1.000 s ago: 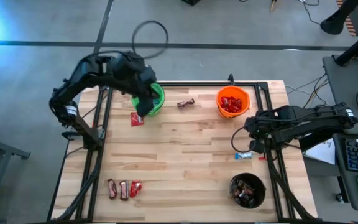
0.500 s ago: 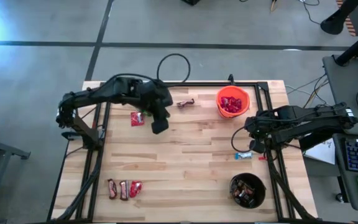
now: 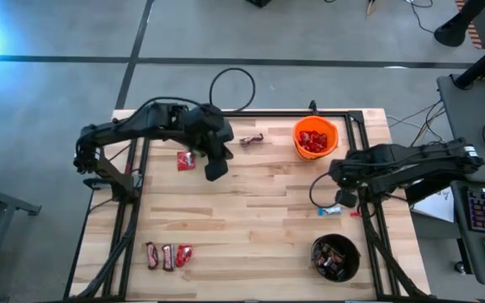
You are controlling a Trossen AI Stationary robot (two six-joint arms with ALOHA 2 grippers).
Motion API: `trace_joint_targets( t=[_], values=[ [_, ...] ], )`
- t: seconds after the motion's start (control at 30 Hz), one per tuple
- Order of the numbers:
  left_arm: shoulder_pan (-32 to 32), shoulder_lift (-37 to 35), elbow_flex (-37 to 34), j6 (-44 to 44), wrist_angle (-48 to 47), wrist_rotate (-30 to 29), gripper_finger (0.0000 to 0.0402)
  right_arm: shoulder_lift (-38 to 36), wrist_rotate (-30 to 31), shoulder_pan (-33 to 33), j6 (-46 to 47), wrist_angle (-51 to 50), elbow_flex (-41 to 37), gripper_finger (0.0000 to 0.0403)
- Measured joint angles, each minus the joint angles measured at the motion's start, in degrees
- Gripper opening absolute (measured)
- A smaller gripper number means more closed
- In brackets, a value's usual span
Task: Sort candy
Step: Put the white candy into the green bucket
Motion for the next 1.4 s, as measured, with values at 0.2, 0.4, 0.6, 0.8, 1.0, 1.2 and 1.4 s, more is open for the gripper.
trace_joint_targets(
  t=[0.2, 0.4, 0.6, 0.8, 1.0, 1.2, 1.4],
  values=[
    [0.01, 0.0, 5.98, 1.41, -0.1, 0.05, 0.0001, 3.21, -0.57, 0.0, -2.34, 0.09, 0.0, 0.0019],
    [0.0, 0.0, 11.78, 2.19, -0.83, 0.07, 0.0001, 7.3, -2.44, 0.02, -3.95, 0.15, -0.02, 0.0075],
    [0.02, 0.01, 14.53, 2.08, -1.06, 0.07, 0.0001, 8.55, -3.59, 0.01, -4.63, 0.27, -0.02, 0.014],
    [0.0, 0.02, 16.3, -0.44, -0.02, 0.09, 0.0001, 7.22, -10.07, 0.1, -2.62, 3.28, -0.13, 0.0164],
    [0.02, 0.09, 18.67, -2.0, 4.72, 0.09, 0.0001, 7.25, -10.34, 0.28, -1.99, 7.35, -2.12, 0.016],
    [0.02, 0.2, 21.61, 1.56, 0.32, 3.78, 0.0001, 7.5, -13.0, 0.9, -1.93, 12.13, -8.91, 0.0162],
    [0.0, 0.17, 22.62, 8.08, -1.07, 10.43, 0.0001, 7.42, -14.57, 1.29, -0.73, 14.6, -12.53, 0.016]
  ],
)
